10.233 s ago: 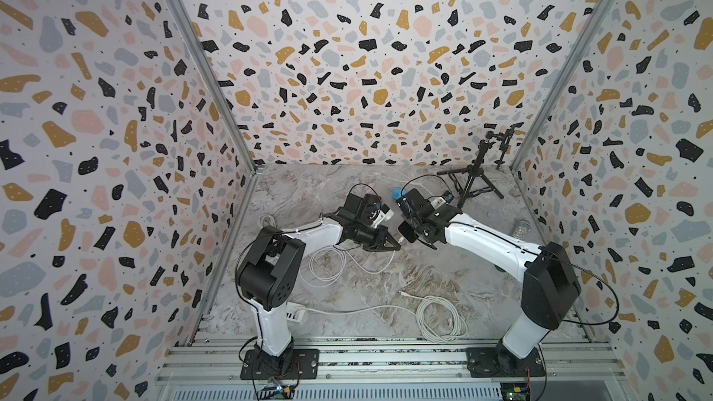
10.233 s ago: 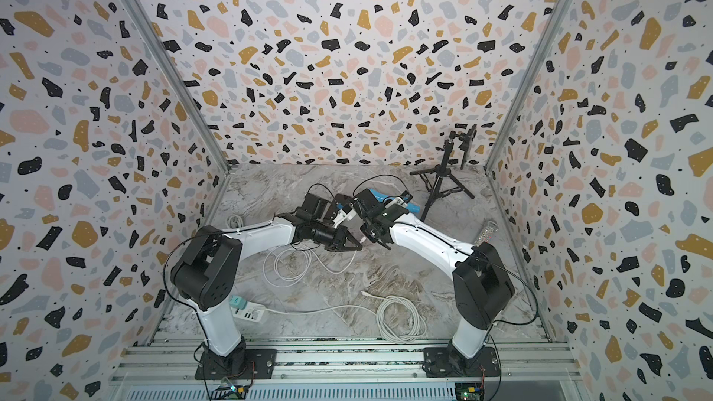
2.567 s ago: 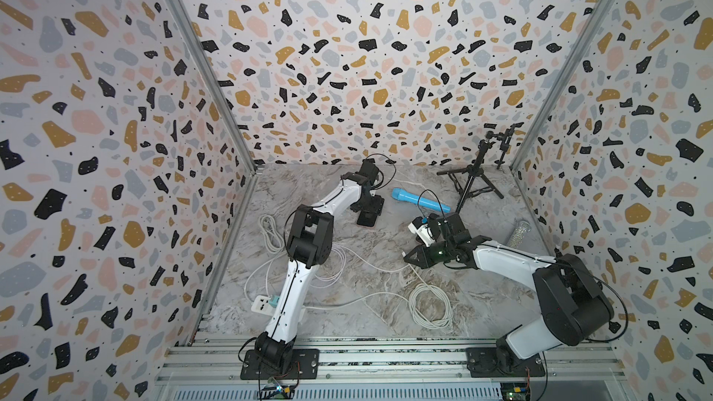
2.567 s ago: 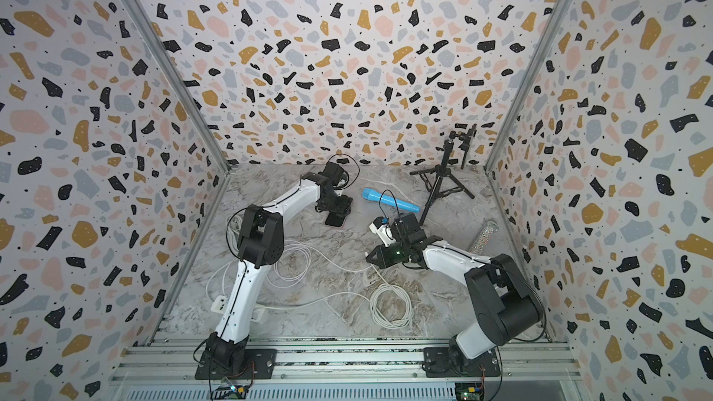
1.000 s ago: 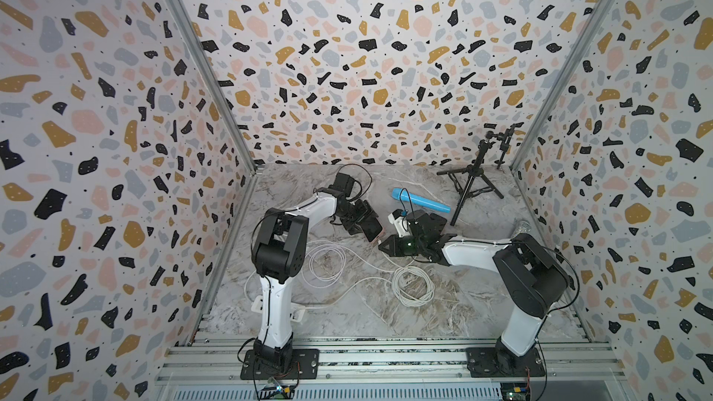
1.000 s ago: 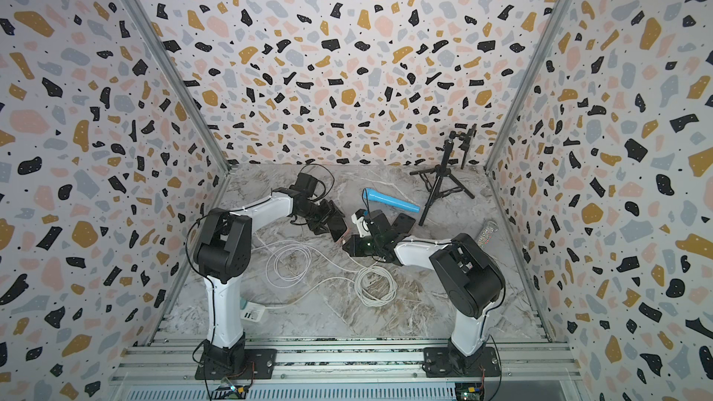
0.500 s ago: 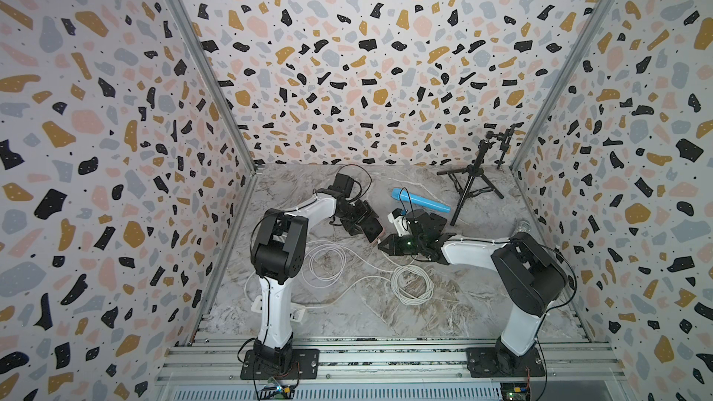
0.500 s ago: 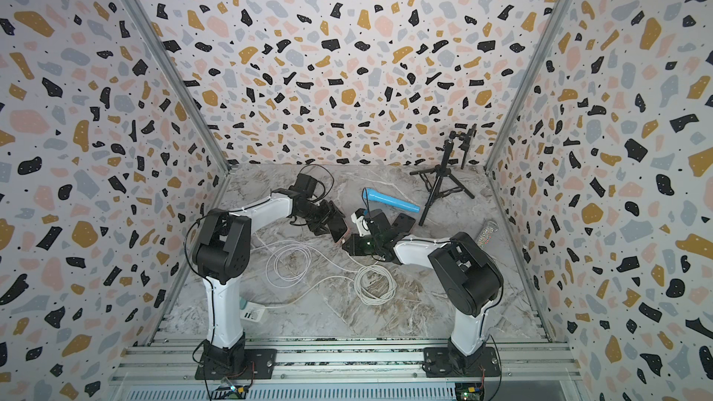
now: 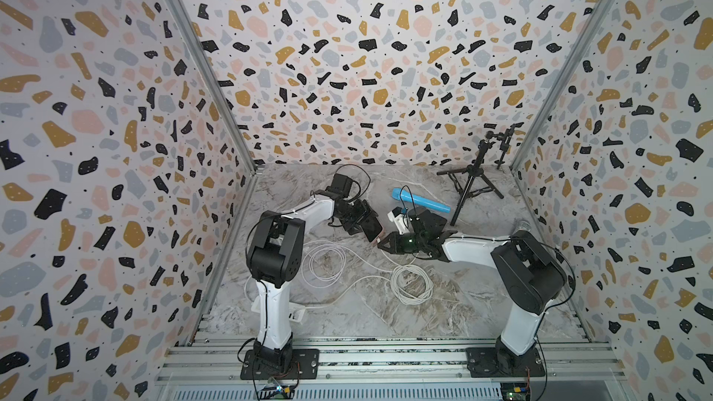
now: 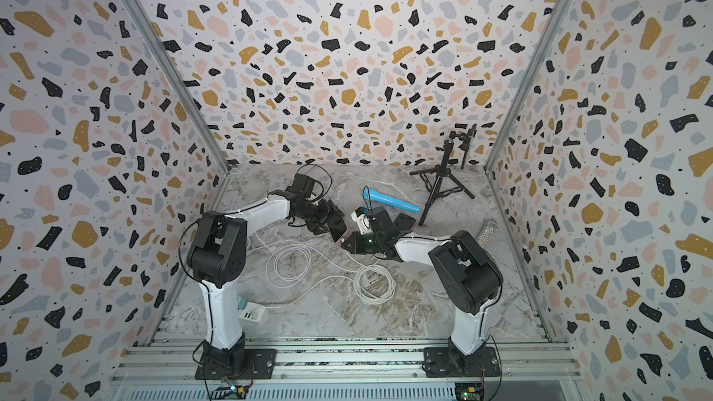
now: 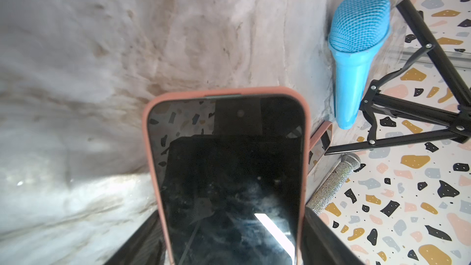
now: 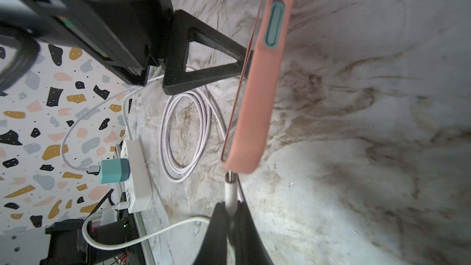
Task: Plug the charging cable into the phone
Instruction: Insert the charging cable into the phone.
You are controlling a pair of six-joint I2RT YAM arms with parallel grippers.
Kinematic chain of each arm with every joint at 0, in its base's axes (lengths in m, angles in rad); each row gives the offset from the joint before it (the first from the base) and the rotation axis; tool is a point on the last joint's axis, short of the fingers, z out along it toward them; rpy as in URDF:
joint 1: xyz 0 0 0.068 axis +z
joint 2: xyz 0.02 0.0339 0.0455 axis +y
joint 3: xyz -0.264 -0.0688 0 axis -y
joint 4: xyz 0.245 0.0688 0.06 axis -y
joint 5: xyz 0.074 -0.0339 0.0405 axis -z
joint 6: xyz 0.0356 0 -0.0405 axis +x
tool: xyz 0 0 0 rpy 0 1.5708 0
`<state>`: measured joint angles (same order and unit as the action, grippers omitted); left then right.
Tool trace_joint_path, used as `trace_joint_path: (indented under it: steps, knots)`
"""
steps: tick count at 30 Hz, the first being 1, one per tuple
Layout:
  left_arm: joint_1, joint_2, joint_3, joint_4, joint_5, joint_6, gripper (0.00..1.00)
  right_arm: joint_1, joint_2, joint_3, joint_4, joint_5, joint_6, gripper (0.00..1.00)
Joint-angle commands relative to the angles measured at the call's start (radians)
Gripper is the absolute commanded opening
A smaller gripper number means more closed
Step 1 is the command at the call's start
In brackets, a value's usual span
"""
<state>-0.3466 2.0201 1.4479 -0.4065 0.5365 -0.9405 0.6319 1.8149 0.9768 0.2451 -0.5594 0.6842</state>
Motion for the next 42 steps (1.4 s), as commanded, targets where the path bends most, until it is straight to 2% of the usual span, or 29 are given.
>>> trace_joint_path:
  steps: [1, 8, 13, 25, 33, 42]
  knots:
    - [-0.004, -0.076, -0.016, 0.008, 0.060, 0.054, 0.39, -0.025, -0.016, 0.054, -0.034, -0.003, -0.024, 0.00]
    - [-0.012, -0.104, -0.056, 0.001, 0.075, 0.072, 0.38, -0.040, 0.015, 0.106, -0.067, -0.039, -0.045, 0.00]
    - [-0.015, -0.120, -0.072, -0.001, 0.084, 0.089, 0.36, -0.054, 0.029, 0.160, -0.150, -0.083, -0.117, 0.00]
    - [-0.044, -0.179, -0.126, -0.017, 0.021, 0.137, 0.35, -0.079, 0.081, 0.246, -0.235, -0.053, -0.134, 0.00]
    - [-0.060, -0.173, -0.147, 0.014, 0.058, 0.111, 0.35, -0.079, 0.121, 0.285, -0.197, -0.051, -0.197, 0.00]
    - [-0.060, -0.156, -0.138, 0.017, 0.070, 0.111, 0.35, -0.080, 0.077, 0.211, -0.001, -0.120, -0.279, 0.00]
